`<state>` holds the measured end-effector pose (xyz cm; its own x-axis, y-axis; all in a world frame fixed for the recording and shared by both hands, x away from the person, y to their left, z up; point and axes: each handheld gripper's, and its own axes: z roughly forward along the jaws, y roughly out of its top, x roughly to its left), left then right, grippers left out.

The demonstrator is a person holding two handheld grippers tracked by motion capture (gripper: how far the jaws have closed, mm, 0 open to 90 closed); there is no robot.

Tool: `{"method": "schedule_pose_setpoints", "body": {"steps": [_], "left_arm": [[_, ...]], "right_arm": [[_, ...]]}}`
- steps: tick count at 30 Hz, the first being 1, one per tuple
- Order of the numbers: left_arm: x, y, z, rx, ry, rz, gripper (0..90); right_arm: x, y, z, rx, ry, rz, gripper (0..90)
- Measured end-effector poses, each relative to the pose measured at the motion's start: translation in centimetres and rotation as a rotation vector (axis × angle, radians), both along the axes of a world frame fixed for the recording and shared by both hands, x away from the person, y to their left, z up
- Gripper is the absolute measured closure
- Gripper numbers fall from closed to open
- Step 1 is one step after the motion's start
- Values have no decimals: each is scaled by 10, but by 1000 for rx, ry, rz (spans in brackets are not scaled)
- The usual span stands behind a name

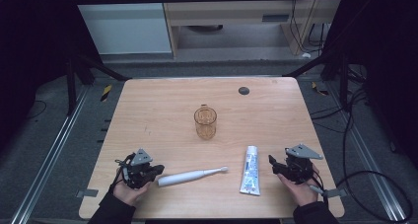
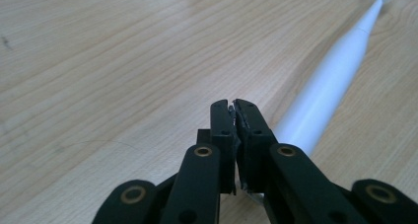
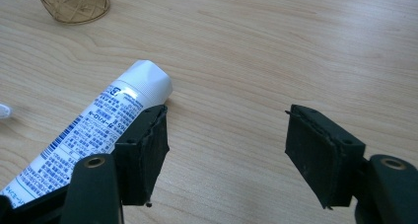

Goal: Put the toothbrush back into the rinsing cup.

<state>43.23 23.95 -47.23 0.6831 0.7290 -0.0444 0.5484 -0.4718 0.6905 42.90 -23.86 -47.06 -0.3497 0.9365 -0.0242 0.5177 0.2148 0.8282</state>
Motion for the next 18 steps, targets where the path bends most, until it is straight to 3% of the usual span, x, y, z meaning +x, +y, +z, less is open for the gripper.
{"method": "schedule_pose_setpoints", "body": {"steps": [18], "left_arm": [[-6, -8, -2, 19, 34, -40, 889]], "right_arm": [[0, -2, 0, -6, -1, -5, 326]]}}
